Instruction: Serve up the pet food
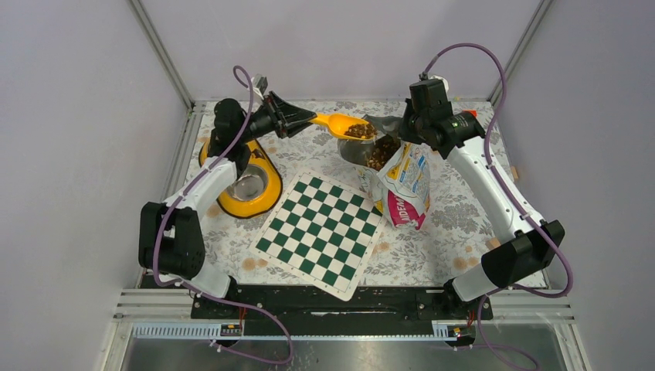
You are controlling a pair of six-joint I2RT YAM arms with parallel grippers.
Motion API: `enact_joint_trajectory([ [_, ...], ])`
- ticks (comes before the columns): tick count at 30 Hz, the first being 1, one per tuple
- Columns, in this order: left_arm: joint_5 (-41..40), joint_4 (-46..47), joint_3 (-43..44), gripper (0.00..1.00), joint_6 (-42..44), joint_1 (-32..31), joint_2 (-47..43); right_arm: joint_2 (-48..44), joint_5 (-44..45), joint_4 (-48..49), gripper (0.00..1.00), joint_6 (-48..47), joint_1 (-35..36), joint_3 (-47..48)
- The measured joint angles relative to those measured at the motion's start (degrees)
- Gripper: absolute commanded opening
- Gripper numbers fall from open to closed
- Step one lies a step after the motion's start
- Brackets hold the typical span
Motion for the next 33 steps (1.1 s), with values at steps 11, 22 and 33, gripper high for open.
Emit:
enact_joint_trajectory([
  [11,3.21,30.32,-7.08,0.00,-18.10,1.75,0.46,-0.02,0.00,-0.02,0.00,0.17,-0.31,-0.02],
  [22,1.68,36.70,-7.32,0.00,-23.15,3.56,2.58,-0.52,0.24,0.00,0.00,0.17,-0.46,-0.37],
  [33,-5.27,34.10,-13.64,0.00,-21.14,16.11,0.28,-0.85,0.37,0.02,0.00,0.17,-0.76,-0.68],
])
